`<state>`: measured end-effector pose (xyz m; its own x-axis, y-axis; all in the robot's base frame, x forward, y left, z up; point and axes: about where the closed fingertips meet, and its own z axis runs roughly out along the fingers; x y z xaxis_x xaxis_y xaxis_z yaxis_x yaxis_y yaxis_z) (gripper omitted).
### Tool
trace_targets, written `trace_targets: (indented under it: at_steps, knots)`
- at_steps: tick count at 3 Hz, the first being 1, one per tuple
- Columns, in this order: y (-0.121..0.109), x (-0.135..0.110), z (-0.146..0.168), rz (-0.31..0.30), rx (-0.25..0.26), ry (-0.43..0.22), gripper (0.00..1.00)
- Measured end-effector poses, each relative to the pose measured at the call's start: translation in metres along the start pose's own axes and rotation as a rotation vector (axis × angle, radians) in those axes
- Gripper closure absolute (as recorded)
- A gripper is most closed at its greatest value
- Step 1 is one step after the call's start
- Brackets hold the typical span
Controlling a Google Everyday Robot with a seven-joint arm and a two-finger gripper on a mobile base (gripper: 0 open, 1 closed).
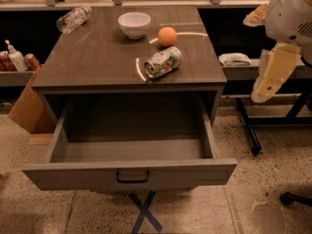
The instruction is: Place 7up can into top drawer
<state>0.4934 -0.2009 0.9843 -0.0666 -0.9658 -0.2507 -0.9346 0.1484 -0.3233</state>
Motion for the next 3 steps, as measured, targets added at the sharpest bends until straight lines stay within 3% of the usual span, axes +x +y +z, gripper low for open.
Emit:
trace_targets:
  at_steps: [1,3]
  knots:
    - [-0.0333,-0.024,0.0227,-0.121,0.0,-0.039,0.0]
    - [-0.0424,-0.0312,0.0282,-0.155,0.002,-0.051,0.0]
